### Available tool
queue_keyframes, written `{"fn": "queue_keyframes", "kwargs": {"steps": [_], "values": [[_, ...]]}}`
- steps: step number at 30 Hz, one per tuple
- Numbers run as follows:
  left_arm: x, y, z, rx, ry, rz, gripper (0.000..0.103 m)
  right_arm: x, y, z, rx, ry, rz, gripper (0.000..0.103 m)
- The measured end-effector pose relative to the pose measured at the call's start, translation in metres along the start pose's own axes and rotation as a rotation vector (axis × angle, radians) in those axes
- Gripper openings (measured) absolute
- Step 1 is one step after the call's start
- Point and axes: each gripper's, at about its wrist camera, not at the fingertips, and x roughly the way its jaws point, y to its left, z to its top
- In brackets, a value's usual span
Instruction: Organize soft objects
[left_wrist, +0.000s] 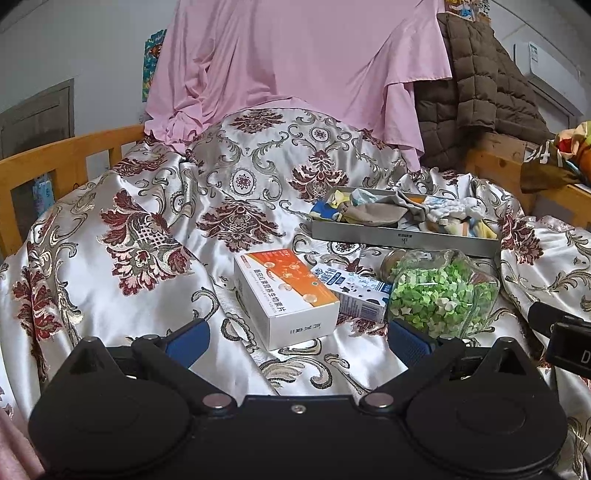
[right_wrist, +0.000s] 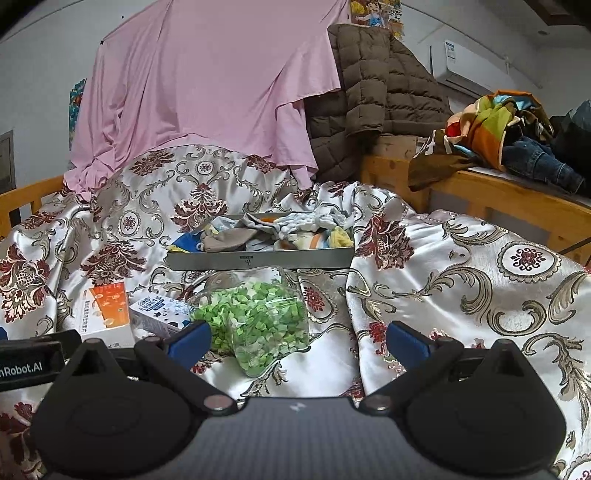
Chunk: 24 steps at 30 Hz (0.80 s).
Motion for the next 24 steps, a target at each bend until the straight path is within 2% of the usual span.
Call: {"fn": "queue_keyframes", "kwargs": {"steps": [24], "values": [[-0.0020,0.0000,-0.0010,-0.001,-0.004,0.008,0.102,-0.0014,-0.0021,0.0006,0.008,0.010,0.007,0.103]]}}
